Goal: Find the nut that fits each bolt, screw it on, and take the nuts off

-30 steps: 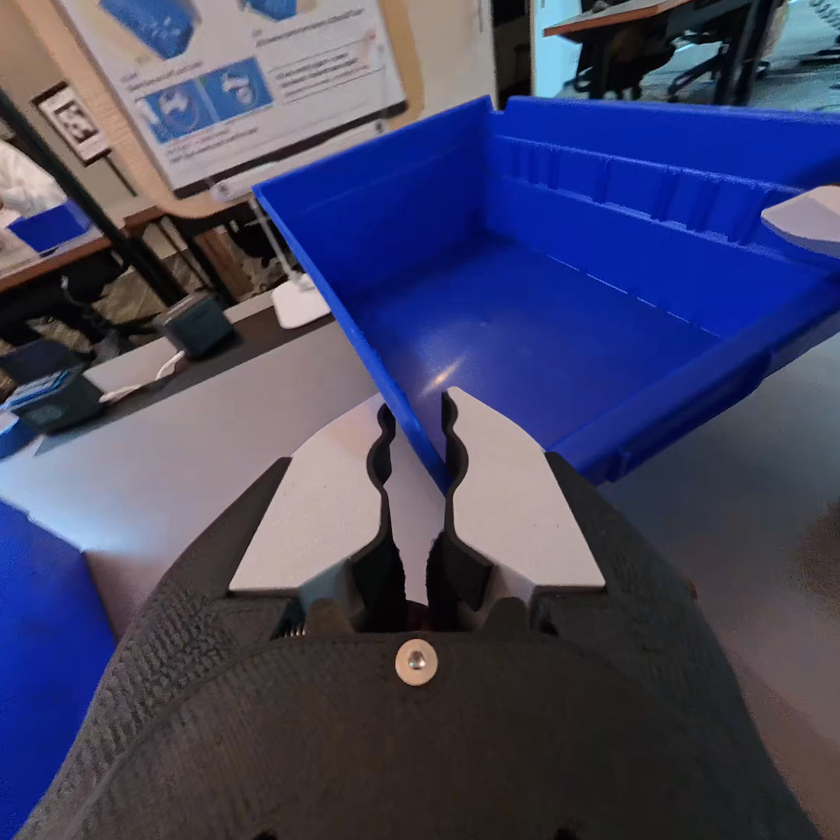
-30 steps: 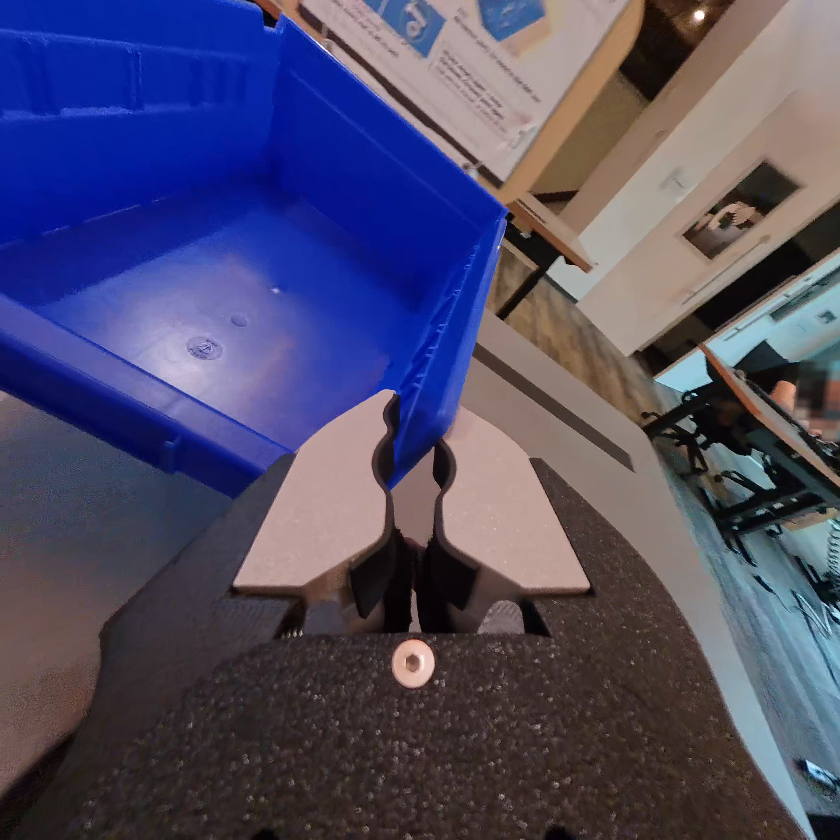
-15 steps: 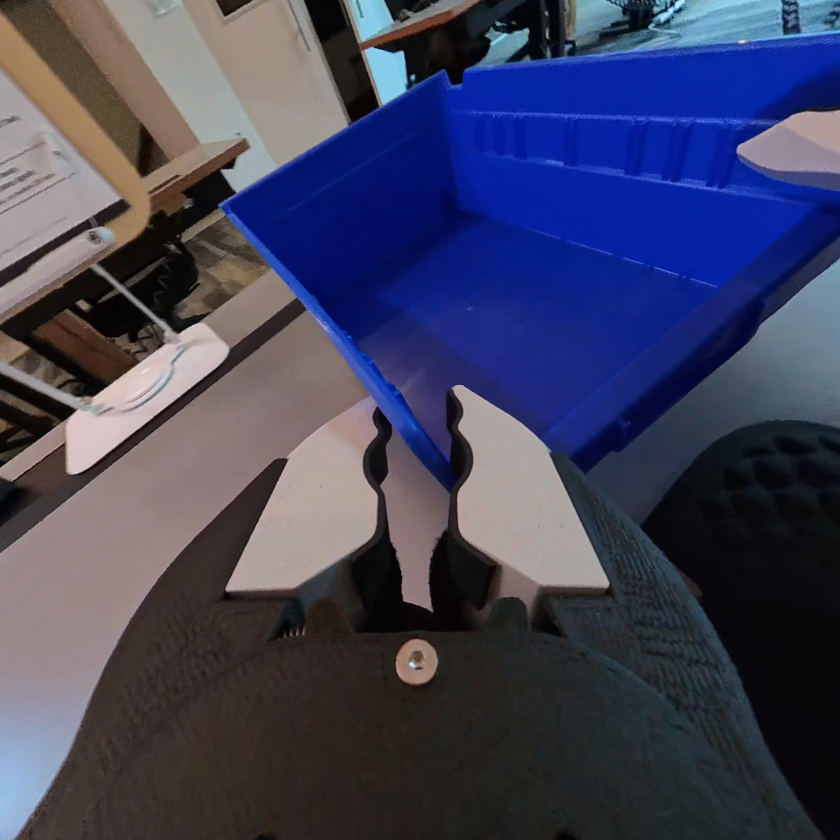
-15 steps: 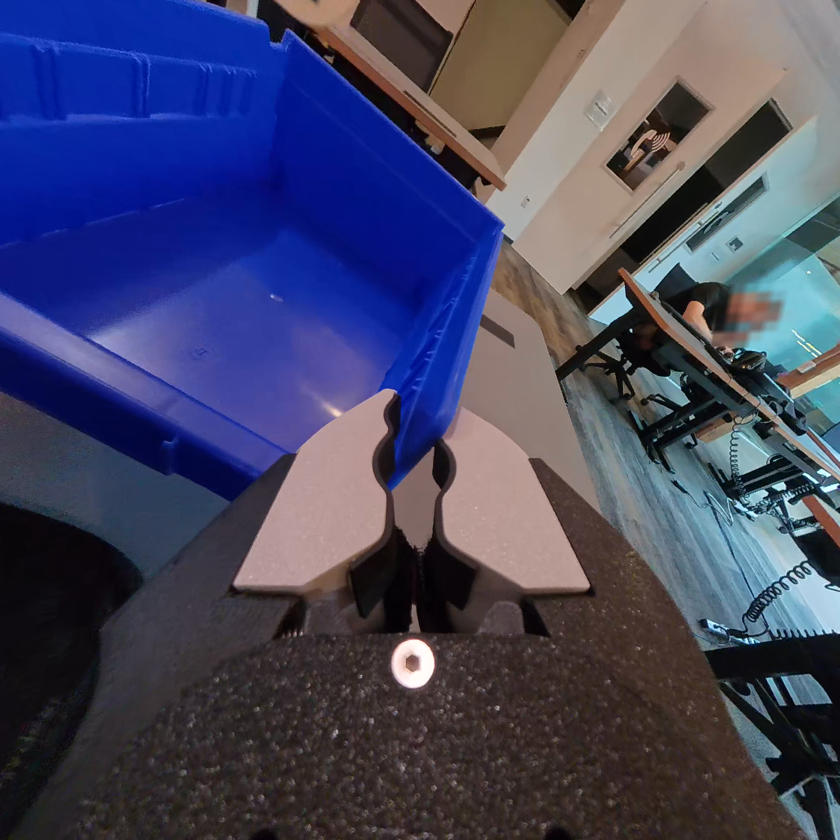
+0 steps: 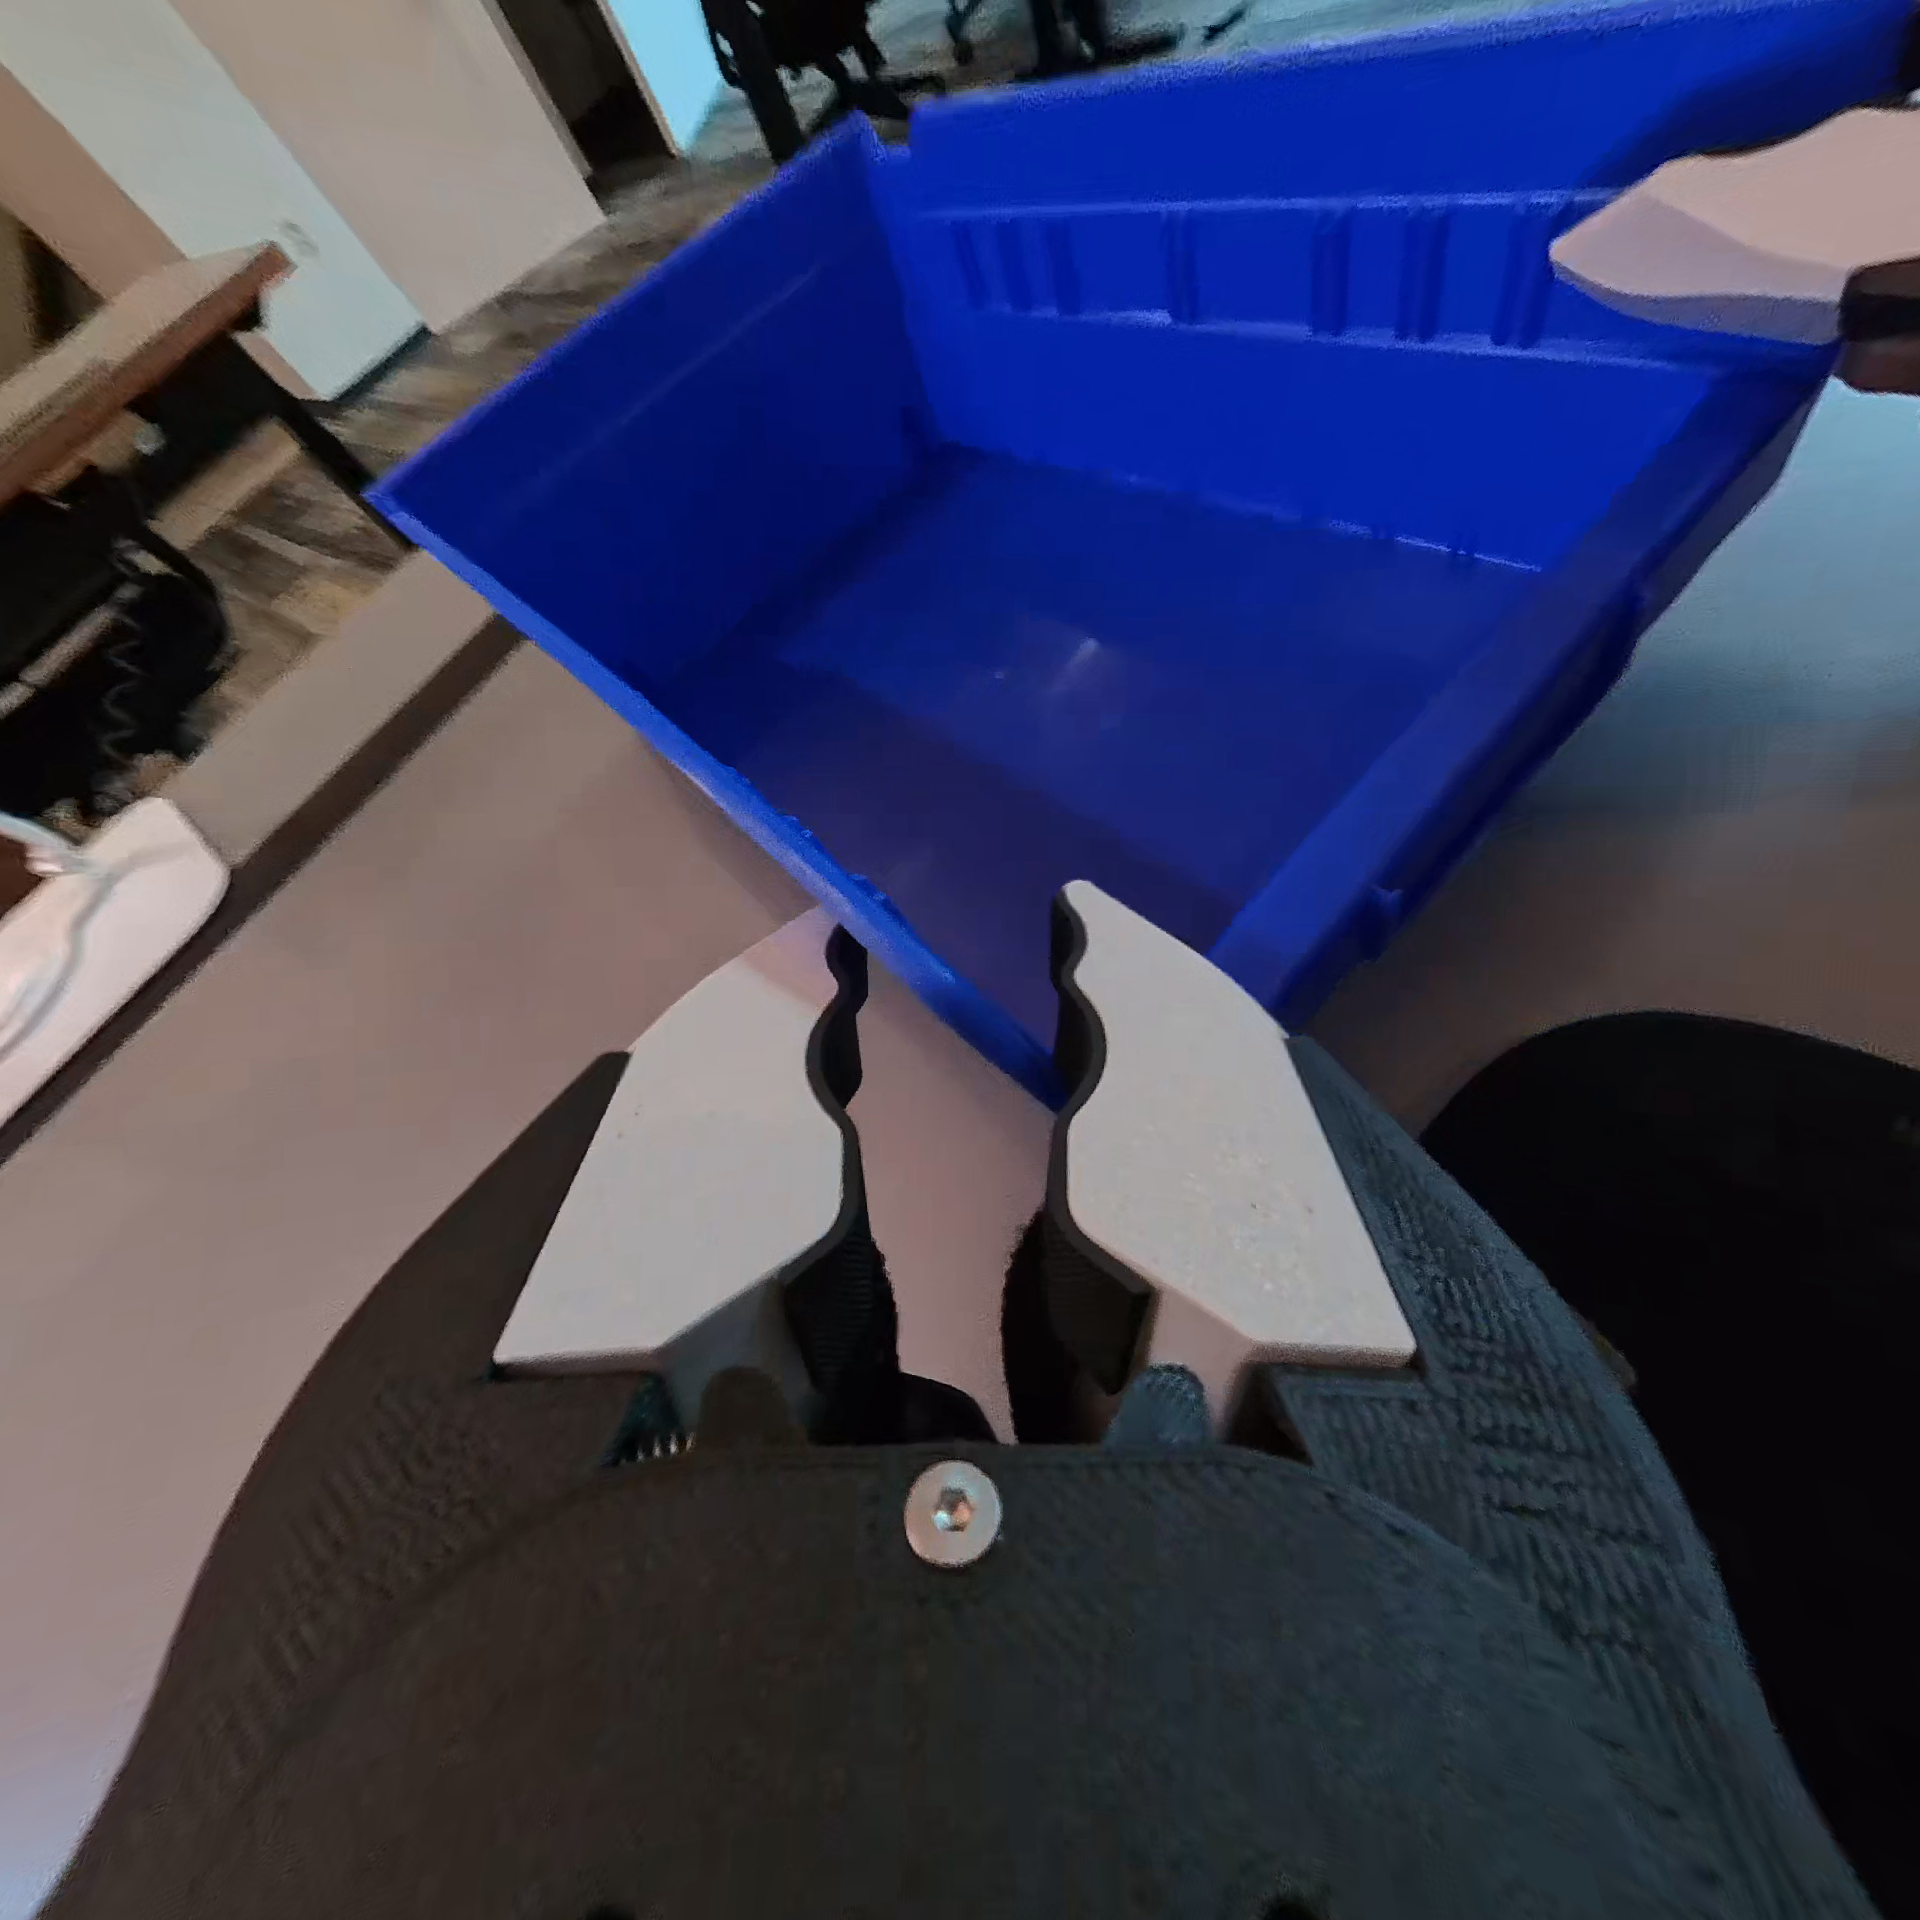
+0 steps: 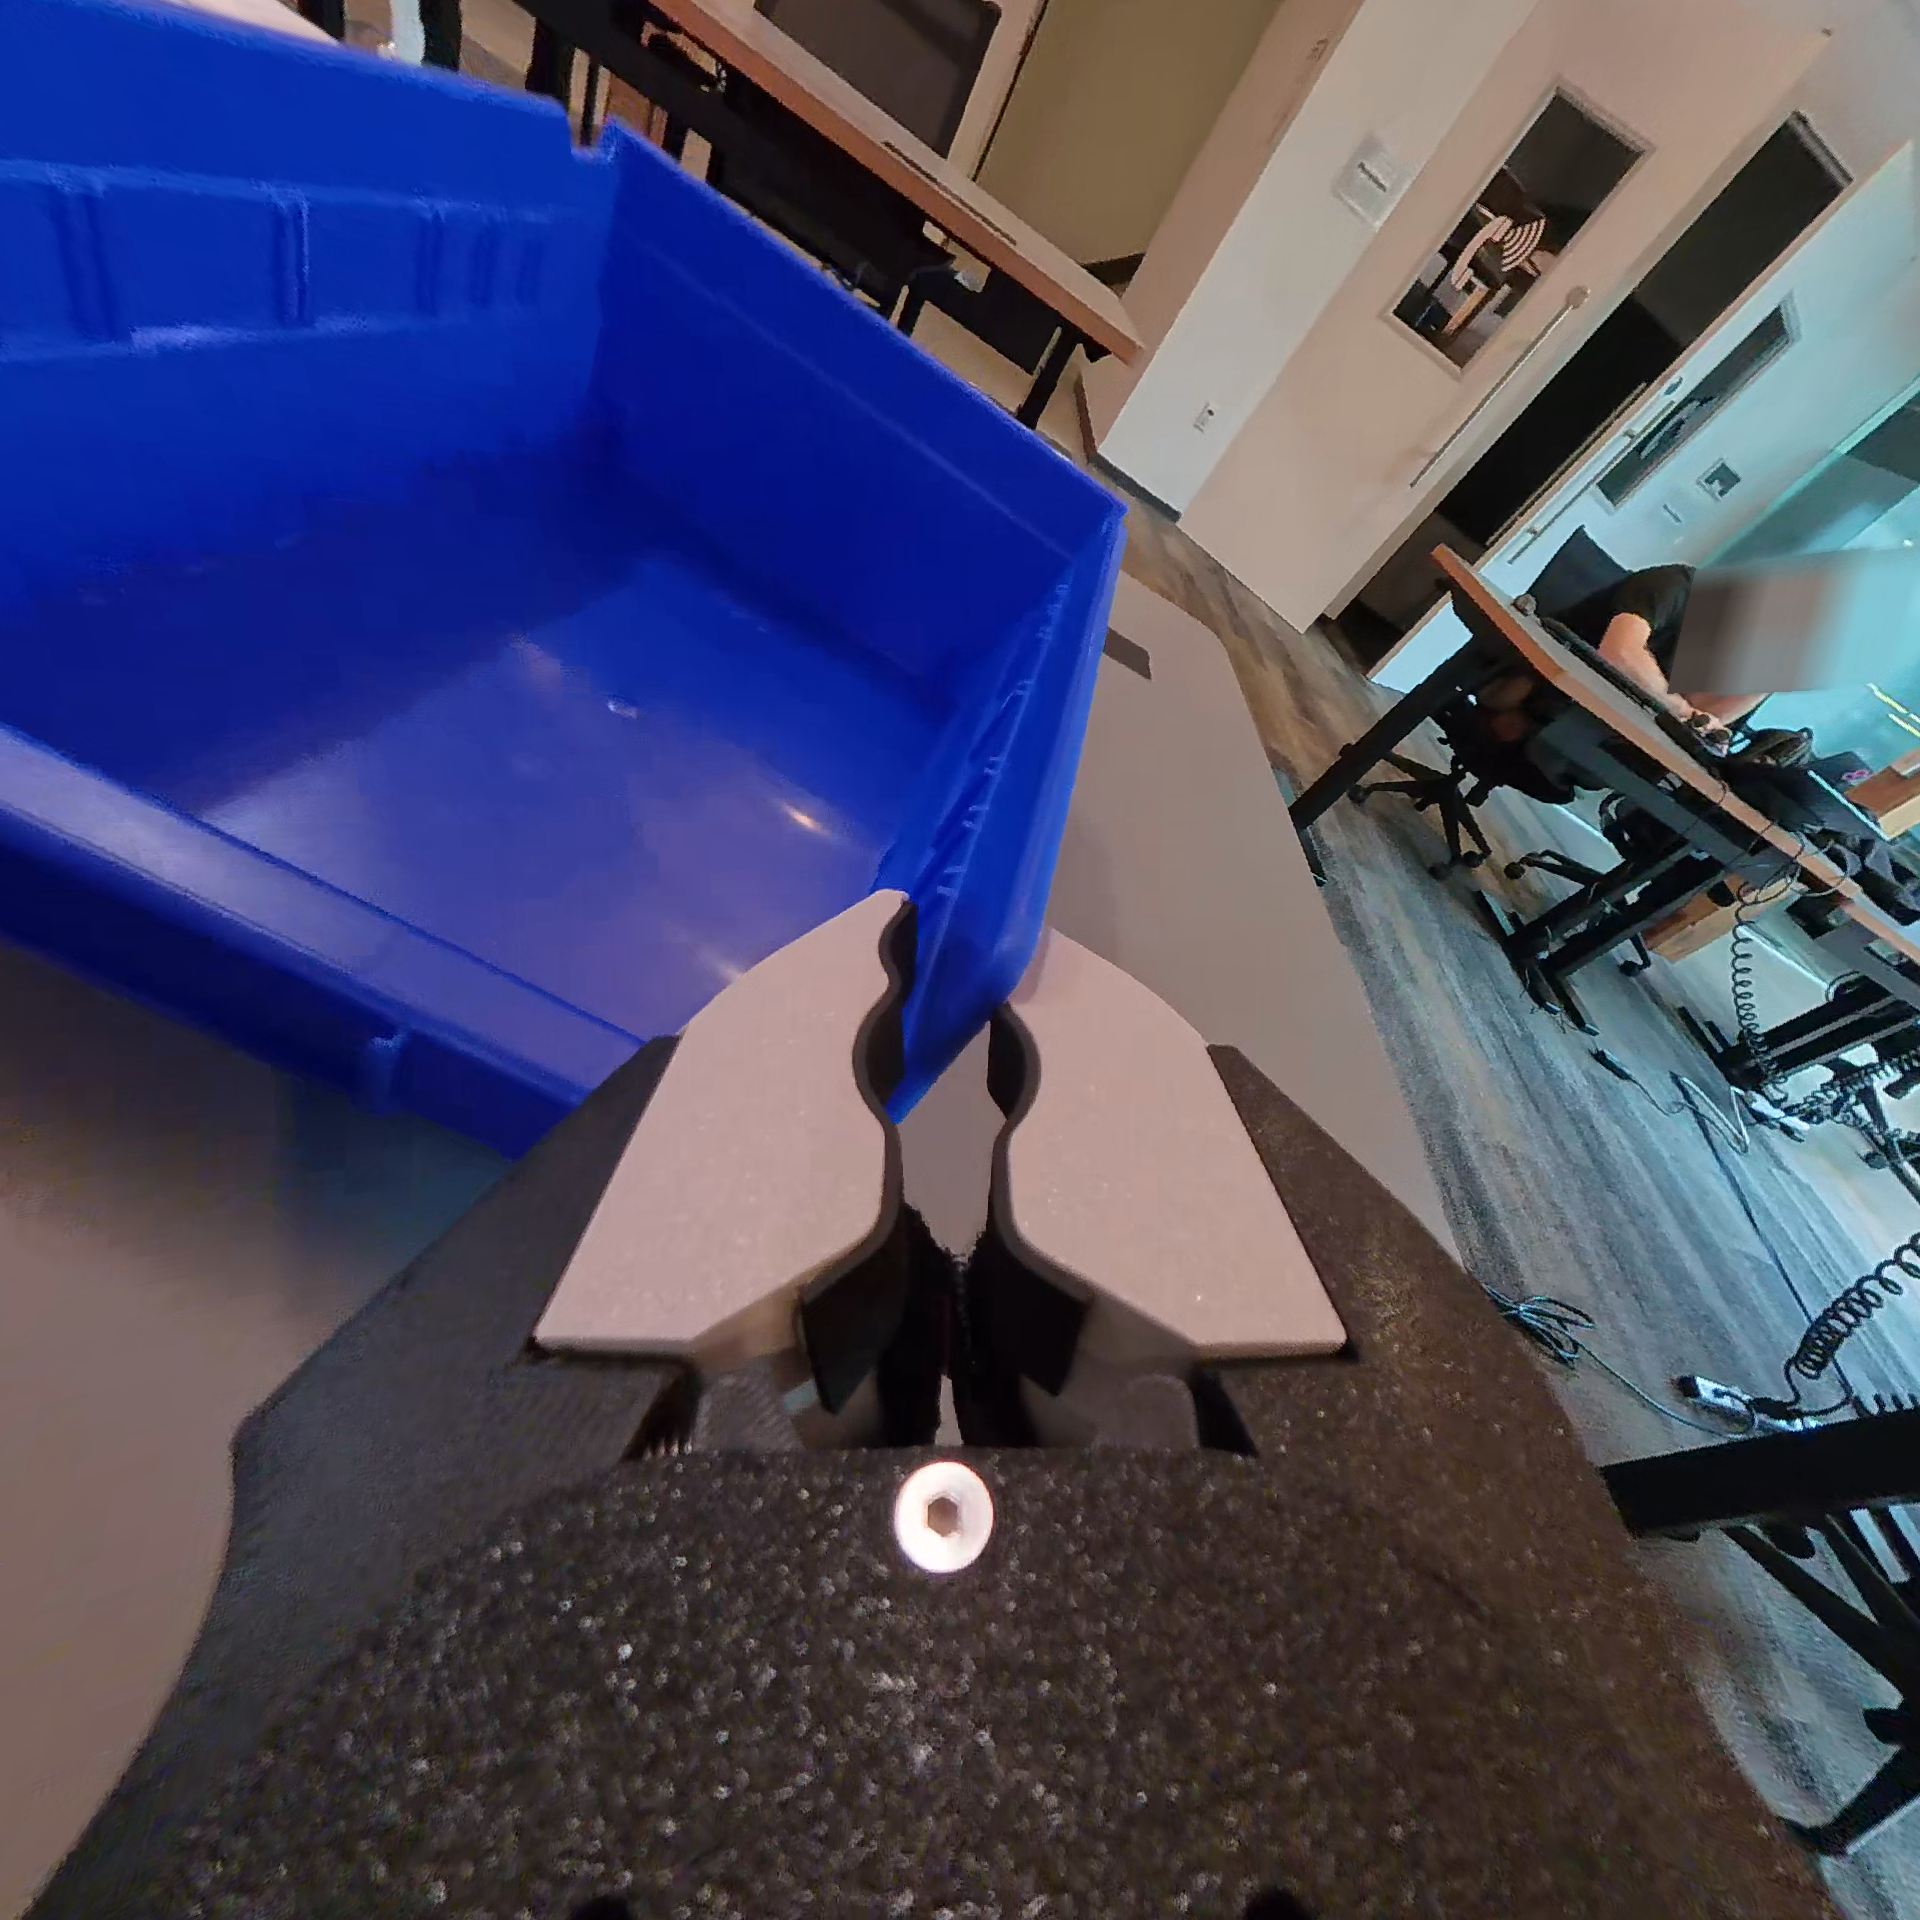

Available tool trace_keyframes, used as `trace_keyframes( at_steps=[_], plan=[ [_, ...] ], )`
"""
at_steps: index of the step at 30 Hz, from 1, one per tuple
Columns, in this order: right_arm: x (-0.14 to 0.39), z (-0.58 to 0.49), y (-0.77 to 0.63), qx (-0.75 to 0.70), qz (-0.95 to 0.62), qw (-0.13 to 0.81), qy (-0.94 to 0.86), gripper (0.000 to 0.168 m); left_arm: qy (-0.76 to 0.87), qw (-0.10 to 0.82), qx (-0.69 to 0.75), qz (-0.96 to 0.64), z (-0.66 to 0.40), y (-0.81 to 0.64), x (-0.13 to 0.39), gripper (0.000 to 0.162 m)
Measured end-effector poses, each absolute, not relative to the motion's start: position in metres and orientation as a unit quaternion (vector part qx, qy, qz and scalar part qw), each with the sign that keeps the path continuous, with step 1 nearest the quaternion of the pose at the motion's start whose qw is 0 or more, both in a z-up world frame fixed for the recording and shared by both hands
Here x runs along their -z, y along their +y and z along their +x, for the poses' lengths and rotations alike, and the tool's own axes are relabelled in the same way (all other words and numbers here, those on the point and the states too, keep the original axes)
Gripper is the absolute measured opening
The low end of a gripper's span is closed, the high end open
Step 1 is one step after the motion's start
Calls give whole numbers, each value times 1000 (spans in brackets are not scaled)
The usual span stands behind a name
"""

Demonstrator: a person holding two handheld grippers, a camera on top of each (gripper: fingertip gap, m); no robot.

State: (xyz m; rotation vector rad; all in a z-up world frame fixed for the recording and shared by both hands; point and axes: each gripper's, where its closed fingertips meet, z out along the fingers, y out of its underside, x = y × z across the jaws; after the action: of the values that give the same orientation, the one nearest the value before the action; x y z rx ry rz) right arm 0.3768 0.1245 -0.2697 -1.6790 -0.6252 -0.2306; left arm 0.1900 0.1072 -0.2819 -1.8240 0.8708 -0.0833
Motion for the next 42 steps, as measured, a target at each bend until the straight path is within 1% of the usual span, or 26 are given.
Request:
trace_keyframes(
  at_steps=[2, 4, 5, 6, 7, 8, 10, 11, 12, 13, 15, 17, 19, 22, 24, 26, 27, 29, 30, 31, 32, 34, 36, 38, 42],
  plan=[
    [271, 384, 125, 97, -732, 623, -258, 13, 377, 522, 68, -762, 197, 103, 287, 42],
    [271, 388, 126, 87, -730, 631, -248, 13, 388, 515, 97, -759, 201, 98, 287, 45],
    [270, 389, 127, 86, -731, 631, -244, 18, 389, 511, 109, -759, 200, 95, 286, 54],
    [269, 392, 127, 89, -733, 629, -242, 35, 385, 511, 118, -760, 197, 92, 283, 67],
    [267, 394, 126, 89, -736, 628, -239, 58, 379, 515, 127, -758, 191, 89, 279, 77],
    [264, 397, 125, 83, -740, 625, -232, 75, 372, 523, 140, -754, 184, 84, 273, 83],
    [253, 402, 118, 66, -746, 629, -208, 95, 351, 551, 162, -739, 159, 70, 254, 86],
    [243, 404, 113, 60, -742, 640, -191, 101, 333, 573, 164, -731, 140, 63, 241, 87],
    [230, 404, 106, 52, -731, 658, -174, 102, 311, 599, 157, -721, 116, 56, 228, 87],
    [215, 401, 98, 42, -713, 682, -157, 100, 284, 627, 139, -712, 88, 50, 216, 87],
    [188, 388, 81, 14, -676, 727, -119, 86, 224, 672, 84, -701, 21, 36, 198, 86],
    [175, 355, 67, -44, -653, 746, -121, 80, 160, 699, 26, -697, -47, 18, 186, 86],
    [174, 314, 61, -83, -650, 740, -152, 75, 103, 709, -41, -697, -113, -3, 181, 85],
    [192, 257, 68, -107, -690, 687, -204, 80, 39, 690, -140, -709, -194, -32, 185, 82],
    [211, 230, 76, -100, -721, 649, -220, 81, 1, 665, -162, -729, -232, -43, 197, 80],
    [228, 213, 86, -76, -739, 629, -228, 79, -4, 636, -127, -761, -245, -38, 217, 74],
    [236, 206, 90, -67, -746, 620, -232, 77, -1, 607, -115, -786, -248, -33, 231, 74],
    [249, 195, 96, -46, -759, 603, -241, 73, 18, 562, -112, -820, -250, -23, 257, 73],
    [256, 195, 100, -21, -766, 594, -245, 68, 23, 554, -105, -825, -249, -18, 264, 71],
    [263, 198, 103, 10, -770, 587, -251, 62, 32, 554, -96, -826, -245, -13, 269, 60],
    [267, 199, 105, 36, -770, 582, -259, 60, 37, 556, -97, -824, -245, -10, 272, 51],
    [269, 197, 106, 43, -766, 585, -263, 47, 41, 560, -107, -821, -247, -7, 271, 49],
    [271, 197, 105, 42, -768, 583, -261, 29, 53, 566, -112, -815, -248, -7, 269, 44],
    [274, 200, 105, 58, -770, 580, -261, 12, 66, 570, -109, -812, -249, -6, 269, 43],
    [274, 215, 104, 103, -780, 571, -235, 7, 118, 574, -79, -807, -253, -7, 269, 42]
  ],
)
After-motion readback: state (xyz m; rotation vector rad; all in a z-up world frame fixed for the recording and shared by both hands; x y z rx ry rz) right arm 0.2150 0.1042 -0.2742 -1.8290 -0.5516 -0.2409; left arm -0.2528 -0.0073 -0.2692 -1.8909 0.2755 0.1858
